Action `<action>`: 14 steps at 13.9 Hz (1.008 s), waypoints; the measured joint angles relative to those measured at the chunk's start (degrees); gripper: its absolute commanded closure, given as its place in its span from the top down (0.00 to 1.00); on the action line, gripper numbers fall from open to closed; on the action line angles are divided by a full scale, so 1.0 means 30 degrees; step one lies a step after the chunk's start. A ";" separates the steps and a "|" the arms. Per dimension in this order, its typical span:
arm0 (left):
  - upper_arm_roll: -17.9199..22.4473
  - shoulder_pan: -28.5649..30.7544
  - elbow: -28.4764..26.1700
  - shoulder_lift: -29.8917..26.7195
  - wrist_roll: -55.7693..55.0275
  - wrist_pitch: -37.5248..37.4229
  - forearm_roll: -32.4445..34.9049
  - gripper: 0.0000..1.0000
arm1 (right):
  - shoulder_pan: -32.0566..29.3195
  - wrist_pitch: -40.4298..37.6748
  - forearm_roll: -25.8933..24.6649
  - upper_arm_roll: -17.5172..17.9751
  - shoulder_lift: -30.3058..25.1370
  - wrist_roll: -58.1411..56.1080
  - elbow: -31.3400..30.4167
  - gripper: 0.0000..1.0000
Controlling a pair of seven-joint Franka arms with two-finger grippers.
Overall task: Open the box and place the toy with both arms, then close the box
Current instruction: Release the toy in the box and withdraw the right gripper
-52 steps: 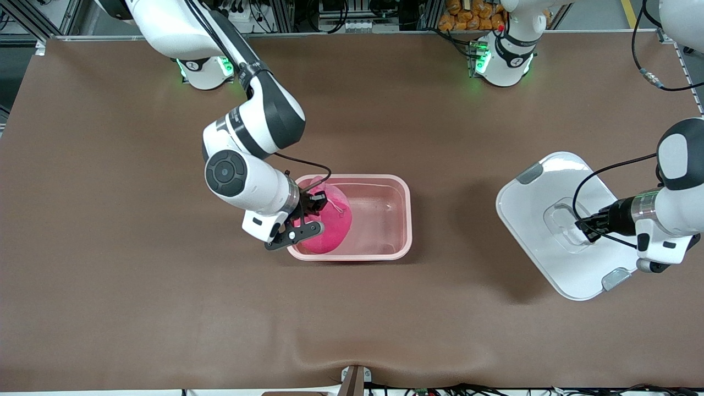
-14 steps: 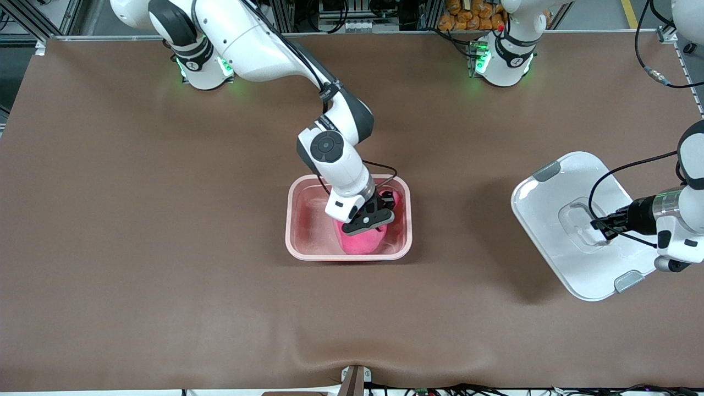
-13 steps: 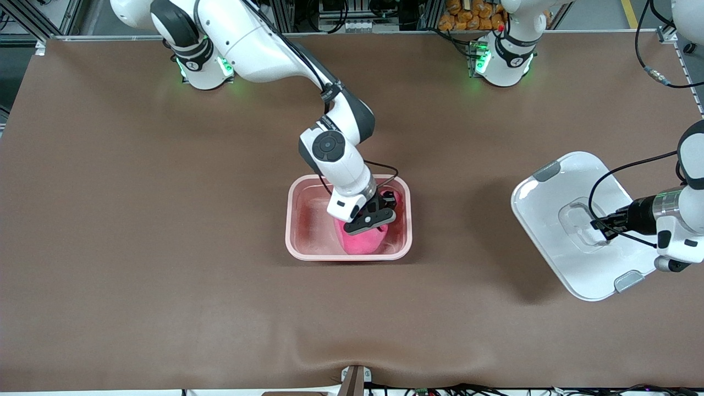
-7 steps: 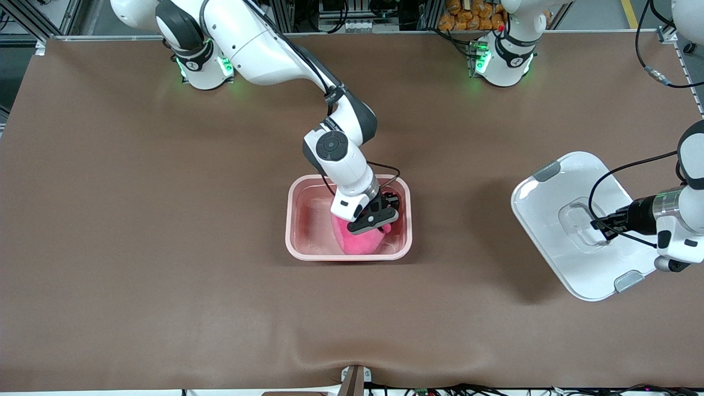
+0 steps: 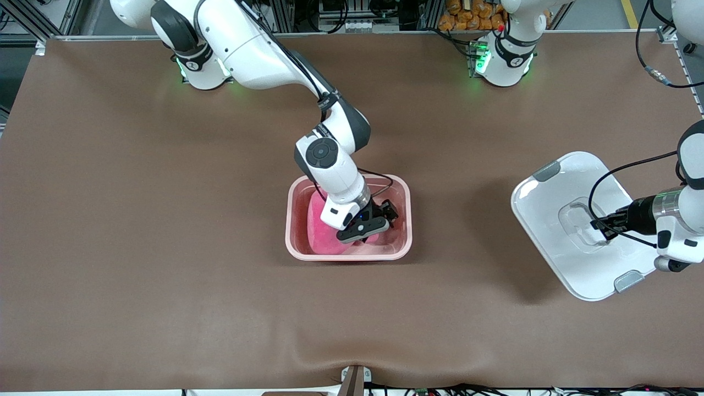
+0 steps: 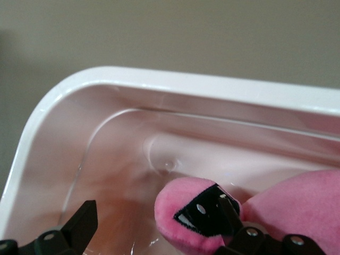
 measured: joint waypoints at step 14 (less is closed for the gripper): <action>-0.0193 -0.0056 0.0176 -0.0067 -0.0265 0.0000 -0.0044 0.00 | -0.4206 -0.8386 0.0019 -0.0313 -0.4971 -0.0329 0.0351 1.00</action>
